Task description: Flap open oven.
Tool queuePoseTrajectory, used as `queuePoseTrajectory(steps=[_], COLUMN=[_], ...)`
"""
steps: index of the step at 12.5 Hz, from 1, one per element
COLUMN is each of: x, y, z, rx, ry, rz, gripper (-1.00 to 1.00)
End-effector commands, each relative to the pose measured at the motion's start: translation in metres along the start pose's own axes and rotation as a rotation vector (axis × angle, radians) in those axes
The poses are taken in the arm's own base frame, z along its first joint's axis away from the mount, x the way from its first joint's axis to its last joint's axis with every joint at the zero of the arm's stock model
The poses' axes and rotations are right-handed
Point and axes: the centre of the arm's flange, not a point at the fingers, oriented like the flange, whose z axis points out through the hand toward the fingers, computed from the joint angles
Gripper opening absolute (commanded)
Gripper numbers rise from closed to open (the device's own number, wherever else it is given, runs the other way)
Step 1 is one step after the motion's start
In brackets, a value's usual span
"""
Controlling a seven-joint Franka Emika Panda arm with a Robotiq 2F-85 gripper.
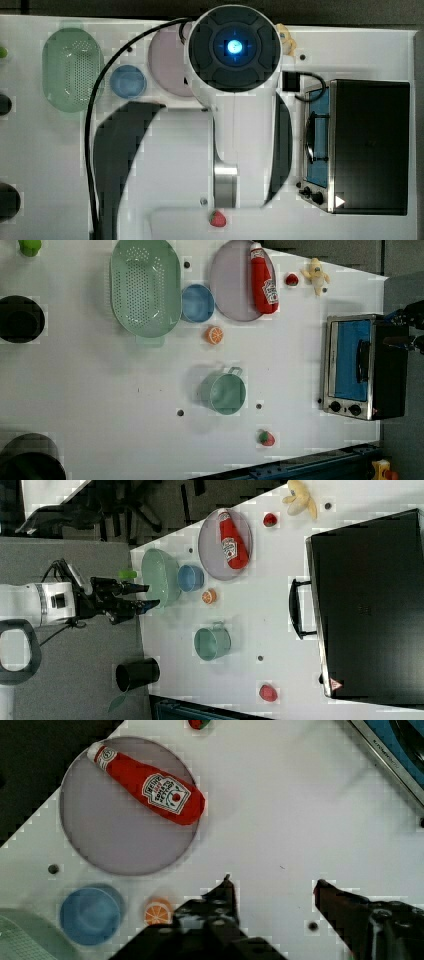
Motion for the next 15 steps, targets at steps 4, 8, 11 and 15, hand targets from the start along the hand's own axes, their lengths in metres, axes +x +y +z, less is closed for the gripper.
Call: queuePoseTrajectory(steps=[4, 8, 11, 15], x=[-0.028, -0.028, -0.023, -0.004], y=[0.093, 0.093, 0.099, 0.126], z=[-0.055, -0.055, -0.046, -0.003], rx=[0.002, 0.001, -0.011, -0.059], ry=[-0.056, -0.056, -0.07, -0.135], rz=[0.177, 0.175, 0.188, 0.206], gripper=[1.0, 0.39, -0.32, -0.65])
